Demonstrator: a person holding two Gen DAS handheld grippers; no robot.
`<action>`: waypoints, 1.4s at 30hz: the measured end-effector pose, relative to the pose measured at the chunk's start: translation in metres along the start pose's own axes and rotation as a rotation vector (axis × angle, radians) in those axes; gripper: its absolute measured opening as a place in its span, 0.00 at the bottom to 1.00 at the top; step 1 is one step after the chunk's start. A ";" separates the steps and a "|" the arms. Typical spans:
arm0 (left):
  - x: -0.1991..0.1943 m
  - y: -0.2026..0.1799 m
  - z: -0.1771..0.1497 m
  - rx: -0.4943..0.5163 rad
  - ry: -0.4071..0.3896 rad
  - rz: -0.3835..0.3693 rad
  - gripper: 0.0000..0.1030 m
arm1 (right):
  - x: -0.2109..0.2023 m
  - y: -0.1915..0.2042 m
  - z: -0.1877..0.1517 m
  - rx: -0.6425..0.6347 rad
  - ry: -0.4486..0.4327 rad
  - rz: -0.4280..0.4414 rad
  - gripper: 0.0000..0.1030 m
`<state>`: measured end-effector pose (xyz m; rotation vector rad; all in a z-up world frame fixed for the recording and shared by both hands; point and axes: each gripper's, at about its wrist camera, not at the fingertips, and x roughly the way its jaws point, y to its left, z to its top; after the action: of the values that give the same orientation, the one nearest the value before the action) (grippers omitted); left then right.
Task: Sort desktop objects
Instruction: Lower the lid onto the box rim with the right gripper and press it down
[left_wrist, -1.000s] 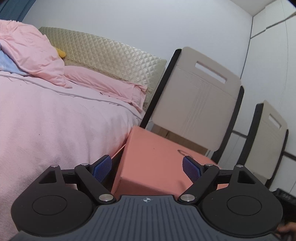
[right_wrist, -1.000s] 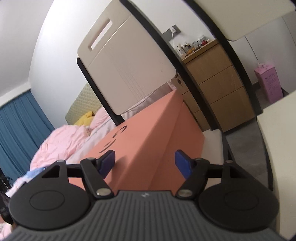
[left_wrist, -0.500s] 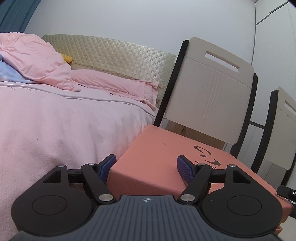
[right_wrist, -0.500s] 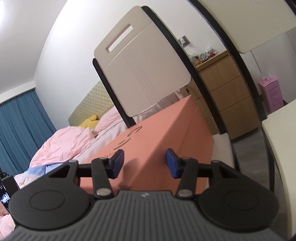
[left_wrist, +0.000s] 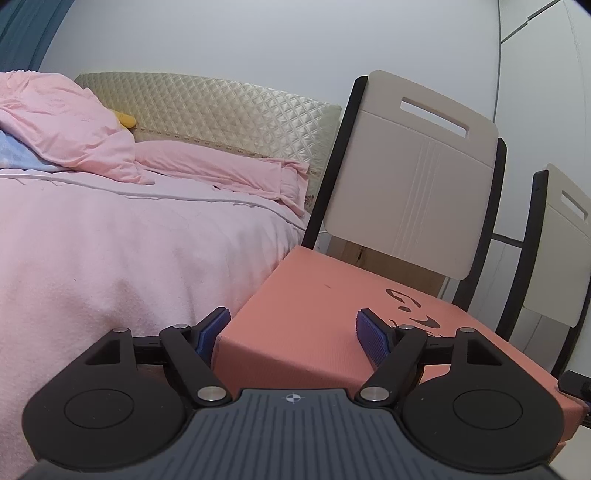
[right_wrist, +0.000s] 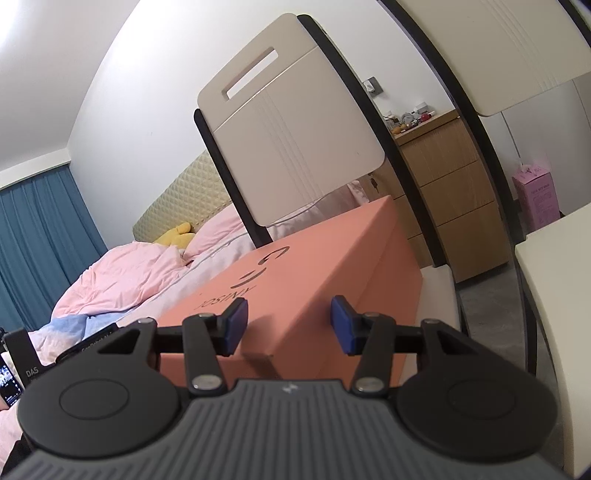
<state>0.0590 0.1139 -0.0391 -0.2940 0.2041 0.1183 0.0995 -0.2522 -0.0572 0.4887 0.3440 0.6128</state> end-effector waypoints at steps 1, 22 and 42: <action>0.000 -0.001 0.000 0.006 0.004 -0.004 0.77 | 0.000 -0.001 0.001 0.004 0.000 0.001 0.49; -0.014 -0.005 -0.001 0.006 -0.075 0.088 0.80 | 0.004 -0.003 0.003 0.008 0.018 0.032 0.51; -0.011 -0.024 -0.008 0.077 0.007 -0.006 0.84 | -0.001 -0.014 0.009 0.019 -0.001 -0.003 0.50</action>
<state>0.0504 0.0876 -0.0377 -0.2180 0.2147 0.1033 0.1090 -0.2660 -0.0574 0.5068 0.3500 0.6065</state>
